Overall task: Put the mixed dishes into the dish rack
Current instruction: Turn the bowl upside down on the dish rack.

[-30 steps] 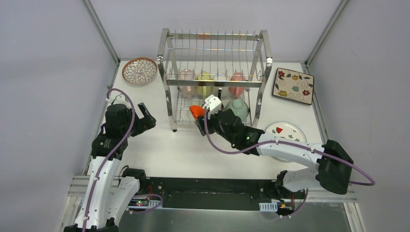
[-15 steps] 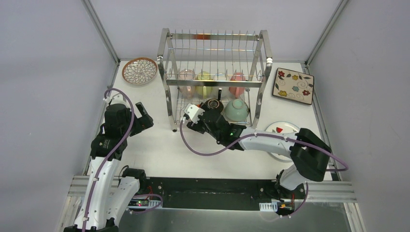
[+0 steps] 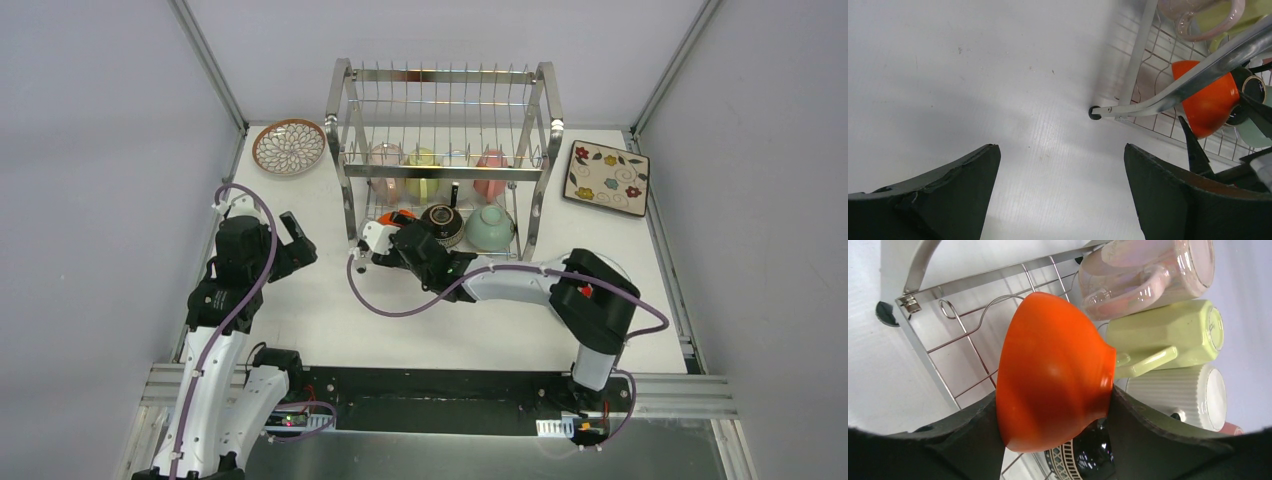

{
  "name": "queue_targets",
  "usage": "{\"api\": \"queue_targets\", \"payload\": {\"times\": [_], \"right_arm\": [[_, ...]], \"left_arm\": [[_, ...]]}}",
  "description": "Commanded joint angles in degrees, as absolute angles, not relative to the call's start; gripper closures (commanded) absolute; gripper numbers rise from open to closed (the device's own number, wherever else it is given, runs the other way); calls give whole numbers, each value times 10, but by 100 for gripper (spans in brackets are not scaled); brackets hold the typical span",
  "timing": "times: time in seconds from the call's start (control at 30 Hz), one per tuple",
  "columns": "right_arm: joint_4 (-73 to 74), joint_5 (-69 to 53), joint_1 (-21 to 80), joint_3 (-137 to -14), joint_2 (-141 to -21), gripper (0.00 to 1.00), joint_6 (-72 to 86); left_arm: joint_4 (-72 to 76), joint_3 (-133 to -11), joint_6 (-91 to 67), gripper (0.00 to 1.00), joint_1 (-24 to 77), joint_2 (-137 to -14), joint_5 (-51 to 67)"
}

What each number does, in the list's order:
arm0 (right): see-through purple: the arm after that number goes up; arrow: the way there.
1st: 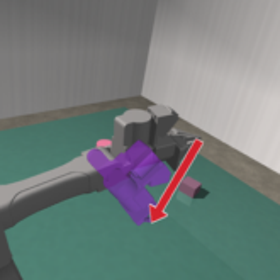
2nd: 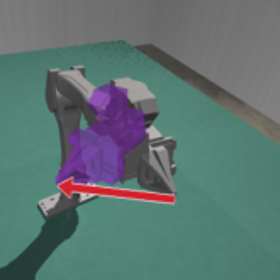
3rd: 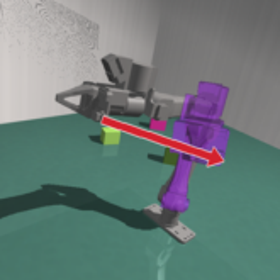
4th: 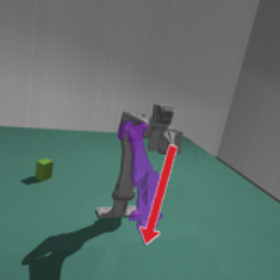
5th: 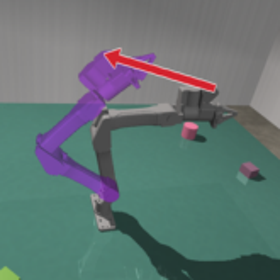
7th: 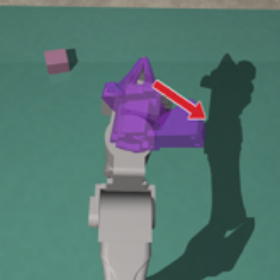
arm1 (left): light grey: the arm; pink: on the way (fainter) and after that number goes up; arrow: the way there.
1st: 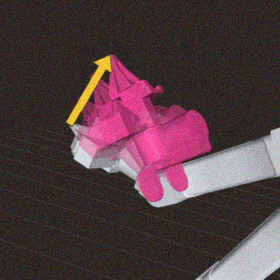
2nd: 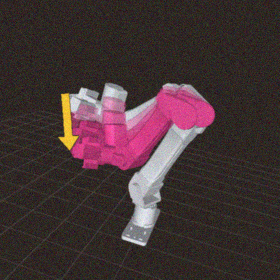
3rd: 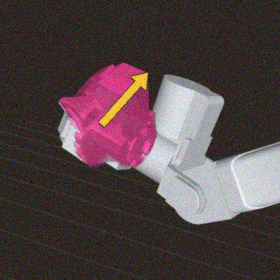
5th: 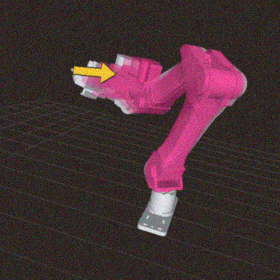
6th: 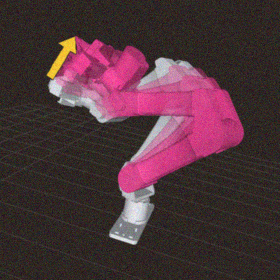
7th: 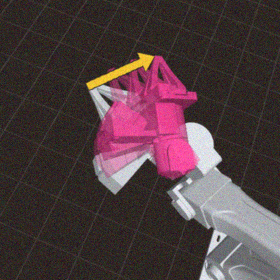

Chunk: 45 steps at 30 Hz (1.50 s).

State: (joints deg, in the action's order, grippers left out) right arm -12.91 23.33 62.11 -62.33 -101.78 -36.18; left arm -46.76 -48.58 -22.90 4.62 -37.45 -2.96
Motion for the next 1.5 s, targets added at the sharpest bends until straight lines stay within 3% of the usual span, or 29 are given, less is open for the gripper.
{"api": "queue_targets", "payload": {"times": [0.0, 0.3, 0.37, 0.5, 0.73, 1.47], "right_arm": [[-185, 263, 620, -671, -1043, 53, -400], [-202, 304, 616, -683, -1097, 49, -427], [-190, 299, 614, -685, -1099, 42, -416], [-136, 288, 615, -703, -1099, 20, -381], [-103, 267, 614, -702, -1083, 5, -345], [-13, 227, 614, -689, -1008, 1, -255]], "left_arm": [[-457, -483, -225, 1, 56, -369, -44], [-460, -483, -228, 1, 58, -368, -51], [-460, -483, -228, 1, 58, -369, -52], [-461, -483, -229, 1, 58, -370, -53], [-460, -483, -229, 1, 58, -370, -54], [-456, -479, -223, 1, 58, -372, -46]]}}
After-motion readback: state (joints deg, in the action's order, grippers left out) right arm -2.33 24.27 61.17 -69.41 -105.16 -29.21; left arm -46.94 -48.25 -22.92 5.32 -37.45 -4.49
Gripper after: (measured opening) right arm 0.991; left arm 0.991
